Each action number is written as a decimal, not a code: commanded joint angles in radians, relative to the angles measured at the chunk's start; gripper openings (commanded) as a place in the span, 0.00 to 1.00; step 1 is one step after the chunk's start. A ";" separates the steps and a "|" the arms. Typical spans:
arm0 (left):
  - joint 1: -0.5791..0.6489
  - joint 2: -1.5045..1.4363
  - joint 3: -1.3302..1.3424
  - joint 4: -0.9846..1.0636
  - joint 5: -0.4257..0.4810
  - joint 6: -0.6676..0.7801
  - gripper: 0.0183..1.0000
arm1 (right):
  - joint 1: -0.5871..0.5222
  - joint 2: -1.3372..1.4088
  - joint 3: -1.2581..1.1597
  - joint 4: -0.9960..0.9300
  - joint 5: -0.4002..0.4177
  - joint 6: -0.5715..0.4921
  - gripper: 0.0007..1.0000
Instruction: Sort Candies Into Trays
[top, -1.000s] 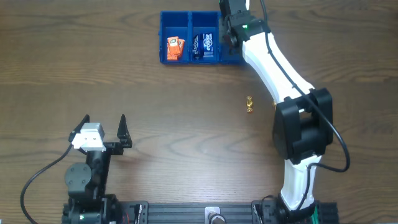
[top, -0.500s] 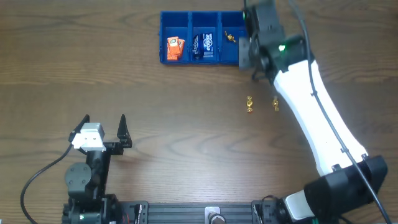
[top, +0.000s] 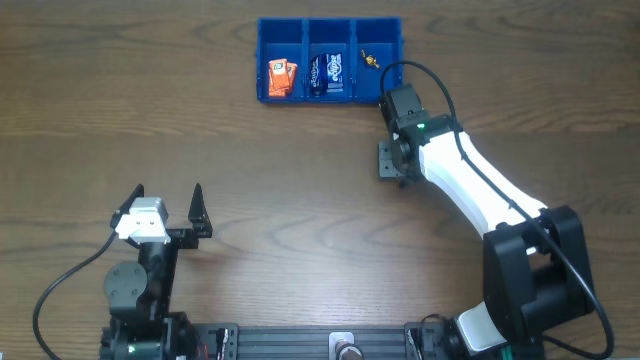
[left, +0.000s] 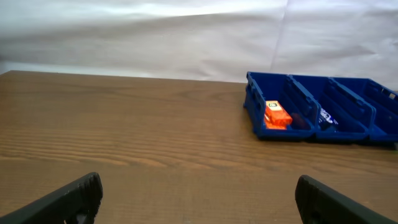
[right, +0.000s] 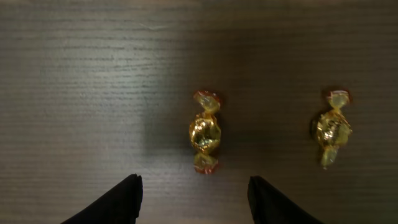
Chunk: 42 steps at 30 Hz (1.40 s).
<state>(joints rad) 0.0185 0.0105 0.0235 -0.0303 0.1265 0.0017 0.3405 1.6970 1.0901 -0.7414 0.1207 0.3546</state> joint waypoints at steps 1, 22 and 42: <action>0.000 -0.006 -0.019 -0.034 0.023 0.010 1.00 | -0.015 0.043 -0.006 0.039 -0.008 0.011 0.57; 0.000 -0.006 -0.019 -0.034 0.023 0.010 1.00 | -0.056 0.130 -0.007 0.111 -0.008 -0.038 0.55; 0.000 -0.006 -0.019 -0.034 0.023 0.010 1.00 | -0.054 0.163 -0.012 0.130 -0.011 -0.046 0.46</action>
<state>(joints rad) 0.0185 0.0105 0.0235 -0.0303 0.1261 0.0017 0.2890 1.8286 1.0843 -0.6174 0.1081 0.3183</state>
